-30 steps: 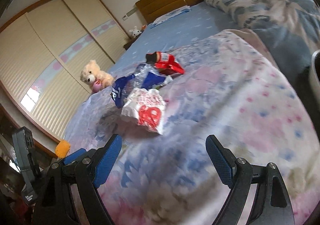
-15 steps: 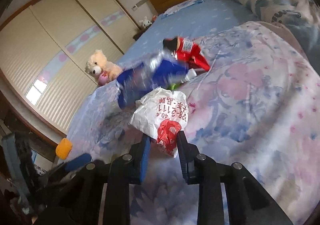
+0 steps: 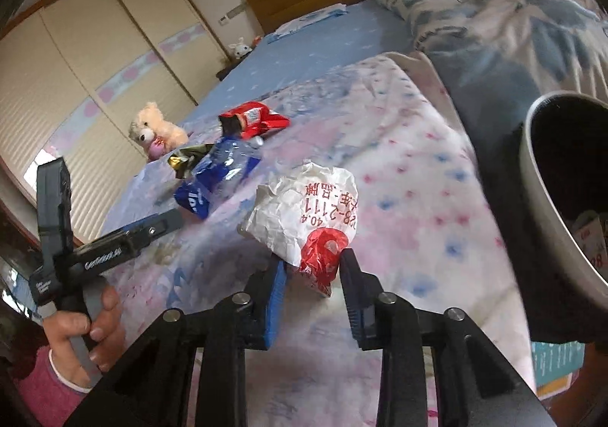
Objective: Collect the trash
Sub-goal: 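Grasp the blue plastic bag with the left tool while the right tool grasps the white printed bag, then carry the blue plastic bag and white printed bag over the black bin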
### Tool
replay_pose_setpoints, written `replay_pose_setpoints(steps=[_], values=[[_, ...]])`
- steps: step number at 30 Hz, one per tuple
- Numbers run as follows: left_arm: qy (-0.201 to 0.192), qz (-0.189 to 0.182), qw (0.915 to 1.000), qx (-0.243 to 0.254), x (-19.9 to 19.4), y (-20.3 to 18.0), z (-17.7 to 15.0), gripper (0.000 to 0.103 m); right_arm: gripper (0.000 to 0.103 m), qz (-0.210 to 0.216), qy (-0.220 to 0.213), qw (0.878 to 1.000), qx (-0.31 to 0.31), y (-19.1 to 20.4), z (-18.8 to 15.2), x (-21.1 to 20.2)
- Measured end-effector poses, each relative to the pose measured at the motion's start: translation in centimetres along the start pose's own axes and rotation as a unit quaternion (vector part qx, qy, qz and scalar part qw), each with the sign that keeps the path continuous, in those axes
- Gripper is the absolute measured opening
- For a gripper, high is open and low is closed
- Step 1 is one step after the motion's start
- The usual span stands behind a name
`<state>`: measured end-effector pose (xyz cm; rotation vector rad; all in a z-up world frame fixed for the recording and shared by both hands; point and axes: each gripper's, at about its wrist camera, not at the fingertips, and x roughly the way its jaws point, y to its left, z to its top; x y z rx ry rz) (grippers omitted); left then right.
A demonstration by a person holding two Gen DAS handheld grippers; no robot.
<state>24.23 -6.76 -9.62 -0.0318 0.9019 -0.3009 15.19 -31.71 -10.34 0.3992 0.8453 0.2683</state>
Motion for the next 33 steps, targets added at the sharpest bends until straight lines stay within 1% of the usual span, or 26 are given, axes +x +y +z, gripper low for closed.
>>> replay_pose_setpoints(steps=[2,3,4,5,6,7,12,13,15,16,18,19,24,28,33], values=[[-0.002,0.005,1.0000,0.003,0.7,-0.4,0.5,0.074,0.071,0.003,-0.004,1.000,0.006,-0.6,-0.2,-0.6],[-0.001,0.009,1.0000,0.004,1.0,-0.5,0.6,0.073,0.076,0.004,-0.008,1.000,0.007,-0.6,-0.3,-0.7],[-0.002,0.010,0.9999,0.007,1.3,-0.6,0.8,0.059,0.079,0.003,-0.014,1.000,0.008,-0.6,-0.3,-0.9],[0.002,0.005,0.9999,0.010,1.7,-0.7,0.9,0.038,0.079,0.002,-0.018,1.000,0.007,-0.6,-0.4,-1.1],[0.009,0.003,0.9999,0.012,2.0,-0.8,0.9,0.028,0.079,0.001,-0.019,1.000,0.007,-0.6,-0.4,-1.0],[0.013,0.000,0.9998,0.012,2.1,-0.8,0.9,0.025,0.079,0.002,-0.020,1.000,0.010,-0.5,-0.2,-0.8],[0.002,-0.006,0.9999,0.010,0.6,-0.7,0.0,0.015,0.079,0.020,-0.026,0.999,0.032,-0.1,0.8,0.7],[0.001,-0.008,0.9999,0.007,0.2,-0.7,-0.2,0.014,0.079,0.021,-0.029,0.999,0.036,0.0,1.0,0.9],[-0.003,-0.012,0.9999,0.004,-0.8,-0.7,-0.8,0.013,0.065,0.020,-0.036,0.999,0.035,0.3,1.3,1.3],[-0.005,-0.013,0.9999,0.004,-1.1,-0.8,-1.1,0.013,0.042,0.017,-0.035,0.999,0.031,0.5,1.5,1.6],[-0.011,-0.016,0.9998,0.007,-2.1,-1.1,-1.7,0.013,0.026,0.010,-0.025,0.999,0.029,0.6,1.5,1.9],[-0.014,-0.018,0.9997,0.007,-2.6,-1.3,-2.0,0.013,0.024,0.011,-0.027,0.999,0.028,0.7,1.4,1.8],[-0.022,-0.032,0.9992,0.013,-4.3,-2.8,-3.1,0.013,0.023,0.012,-0.046,0.999,0.022,0.5,0.4,-0.4],[-0.024,-0.048,0.9982,0.026,-4.9,-5.0,-3.4,0.013,0.023,0.001,-0.063,0.998,0.024,-0.4,-0.2,-2.7],[-0.029,-0.065,0.9960,0.055,-5.4,-8.4,-3.5,0.013,0.023,-0.016,-0.083,0.996,0.037,-2.3,-0.8,-5.6]])
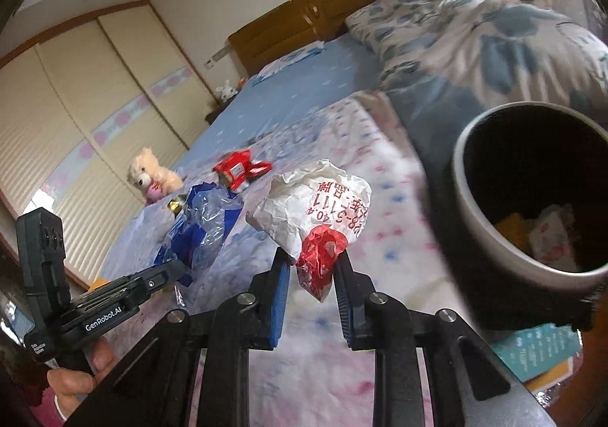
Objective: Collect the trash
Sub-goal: 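Carry the blue plastic bag and white printed bag over the black bin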
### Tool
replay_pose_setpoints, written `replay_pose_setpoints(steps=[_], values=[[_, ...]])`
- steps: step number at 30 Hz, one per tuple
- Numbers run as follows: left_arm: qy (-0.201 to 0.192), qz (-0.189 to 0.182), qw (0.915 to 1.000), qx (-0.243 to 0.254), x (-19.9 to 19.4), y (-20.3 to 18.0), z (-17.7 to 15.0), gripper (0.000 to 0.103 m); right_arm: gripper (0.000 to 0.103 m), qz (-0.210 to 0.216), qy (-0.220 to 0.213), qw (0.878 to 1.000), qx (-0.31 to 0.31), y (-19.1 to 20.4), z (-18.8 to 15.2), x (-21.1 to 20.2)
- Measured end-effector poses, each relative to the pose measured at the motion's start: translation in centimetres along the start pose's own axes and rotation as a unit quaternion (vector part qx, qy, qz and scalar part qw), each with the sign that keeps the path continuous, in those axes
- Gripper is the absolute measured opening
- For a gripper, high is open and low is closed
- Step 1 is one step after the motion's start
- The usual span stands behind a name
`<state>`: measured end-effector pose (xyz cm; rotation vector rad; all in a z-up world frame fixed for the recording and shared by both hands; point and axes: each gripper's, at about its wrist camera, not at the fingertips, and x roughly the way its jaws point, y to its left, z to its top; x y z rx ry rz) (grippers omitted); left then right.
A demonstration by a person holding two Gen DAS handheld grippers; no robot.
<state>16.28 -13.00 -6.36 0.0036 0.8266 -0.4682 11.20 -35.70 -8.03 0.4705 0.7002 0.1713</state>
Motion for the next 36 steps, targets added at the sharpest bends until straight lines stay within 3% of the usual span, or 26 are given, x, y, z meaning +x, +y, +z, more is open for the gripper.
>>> replay_pose_setpoints(steps=[19,36], values=[[0.003,-0.048,0.9954,0.083,0.8,-10.5,1.0,0.013,0.023,-0.064,-0.048,0.996,0.040,-6.6,-0.2,-7.8],[0.017,-0.057,0.9910,0.120,2.7,-15.0,1.7,0.013,0.023,-0.079,-0.065,0.993,0.061,-9.5,0.7,-9.7]])
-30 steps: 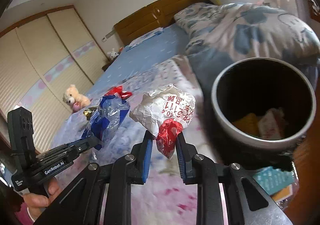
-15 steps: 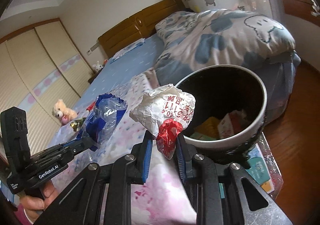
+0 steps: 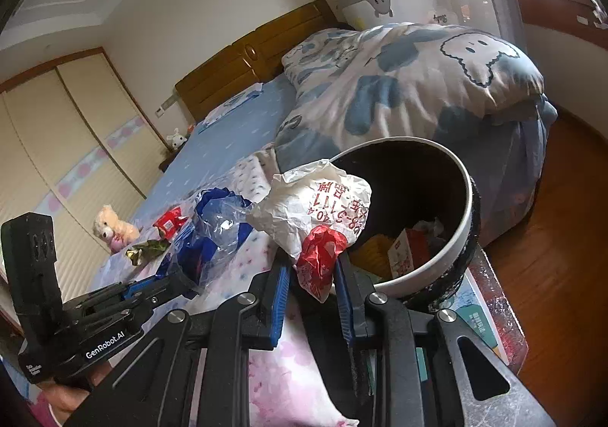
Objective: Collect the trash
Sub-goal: 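Carry the blue plastic bag and white printed bag over the black bin, then hold the blue bag and white bag above the bin opening with both tools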
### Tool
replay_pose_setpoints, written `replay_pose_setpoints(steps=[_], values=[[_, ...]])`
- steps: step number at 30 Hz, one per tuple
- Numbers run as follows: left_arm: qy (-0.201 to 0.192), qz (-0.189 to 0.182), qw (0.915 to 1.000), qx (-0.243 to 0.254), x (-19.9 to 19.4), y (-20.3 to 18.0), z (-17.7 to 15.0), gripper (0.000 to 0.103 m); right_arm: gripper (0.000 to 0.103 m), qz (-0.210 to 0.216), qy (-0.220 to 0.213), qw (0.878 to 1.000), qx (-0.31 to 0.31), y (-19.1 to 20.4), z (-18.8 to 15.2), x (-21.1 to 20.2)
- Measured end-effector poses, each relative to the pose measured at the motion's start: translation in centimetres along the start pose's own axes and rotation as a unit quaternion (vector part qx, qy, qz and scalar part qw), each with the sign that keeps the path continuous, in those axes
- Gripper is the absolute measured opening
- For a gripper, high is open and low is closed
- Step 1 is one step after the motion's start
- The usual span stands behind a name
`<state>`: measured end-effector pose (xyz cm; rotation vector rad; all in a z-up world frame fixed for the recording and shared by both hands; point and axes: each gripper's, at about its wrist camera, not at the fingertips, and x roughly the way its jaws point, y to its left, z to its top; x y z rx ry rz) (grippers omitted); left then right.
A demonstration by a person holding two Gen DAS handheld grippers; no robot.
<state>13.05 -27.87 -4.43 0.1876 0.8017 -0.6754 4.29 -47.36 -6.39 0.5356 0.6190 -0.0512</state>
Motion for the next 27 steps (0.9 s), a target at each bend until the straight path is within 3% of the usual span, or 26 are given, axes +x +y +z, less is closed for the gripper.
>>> replay_pose_setpoints(steps=[27], values=[[0.018,-0.008,0.9994,0.028,5.0,-3.4,3.8,0.013,0.023,-0.027,0.009,0.999,0.016,-4.2,3.2,2.1]])
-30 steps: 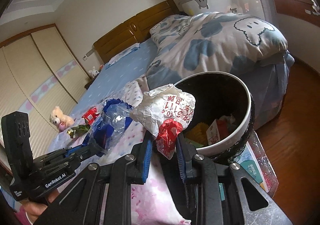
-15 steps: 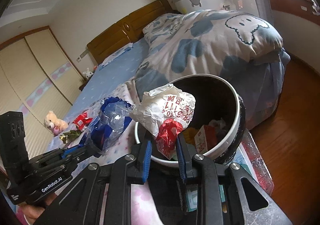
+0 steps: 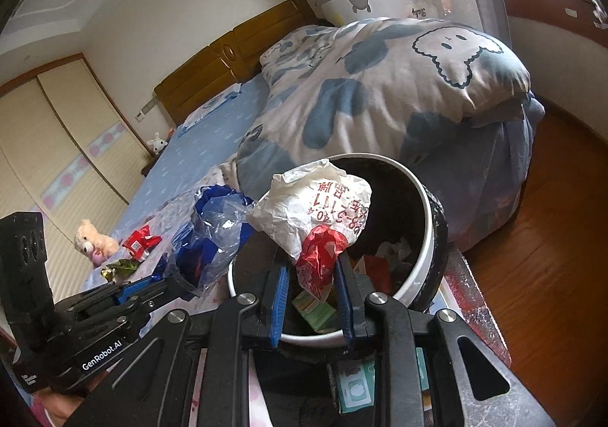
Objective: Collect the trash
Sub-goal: 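Hold the blue bag and white bag above the bin opening with both tools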
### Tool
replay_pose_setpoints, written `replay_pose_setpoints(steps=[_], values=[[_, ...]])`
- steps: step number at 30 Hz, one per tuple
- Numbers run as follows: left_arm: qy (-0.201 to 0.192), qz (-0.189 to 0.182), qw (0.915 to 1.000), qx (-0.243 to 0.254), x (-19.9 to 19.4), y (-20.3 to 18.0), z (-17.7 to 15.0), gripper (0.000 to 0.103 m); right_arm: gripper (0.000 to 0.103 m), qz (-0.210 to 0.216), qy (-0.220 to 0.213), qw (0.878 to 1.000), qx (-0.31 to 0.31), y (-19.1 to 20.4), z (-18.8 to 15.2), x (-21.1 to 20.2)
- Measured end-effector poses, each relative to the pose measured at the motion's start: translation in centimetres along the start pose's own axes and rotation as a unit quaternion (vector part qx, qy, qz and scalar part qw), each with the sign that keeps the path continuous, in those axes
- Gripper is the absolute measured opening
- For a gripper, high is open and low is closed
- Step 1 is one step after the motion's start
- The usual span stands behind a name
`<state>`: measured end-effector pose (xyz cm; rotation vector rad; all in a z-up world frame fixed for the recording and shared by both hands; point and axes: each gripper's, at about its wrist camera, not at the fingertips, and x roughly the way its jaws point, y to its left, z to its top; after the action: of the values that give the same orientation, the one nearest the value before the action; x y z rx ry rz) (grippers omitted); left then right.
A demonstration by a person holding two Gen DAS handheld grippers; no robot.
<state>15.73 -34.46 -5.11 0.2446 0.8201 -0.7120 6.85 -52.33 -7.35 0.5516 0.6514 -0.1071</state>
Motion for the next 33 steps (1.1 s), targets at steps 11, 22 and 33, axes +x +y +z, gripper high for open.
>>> replay_pose_setpoints(steps=[11,22,33], values=[[0.006,0.000,1.0000,-0.002,1.2,0.1,0.7,0.013,0.023,-0.005,0.008,1.000,0.001,-0.5,0.6,0.9],[0.007,0.001,1.0000,-0.002,1.4,0.2,0.8,0.013,0.023,-0.007,0.009,1.000,0.000,-0.6,0.9,1.3],[0.009,0.000,1.0000,-0.001,1.8,0.1,0.9,0.013,0.023,-0.013,0.014,1.000,0.002,-1.0,1.3,2.0]])
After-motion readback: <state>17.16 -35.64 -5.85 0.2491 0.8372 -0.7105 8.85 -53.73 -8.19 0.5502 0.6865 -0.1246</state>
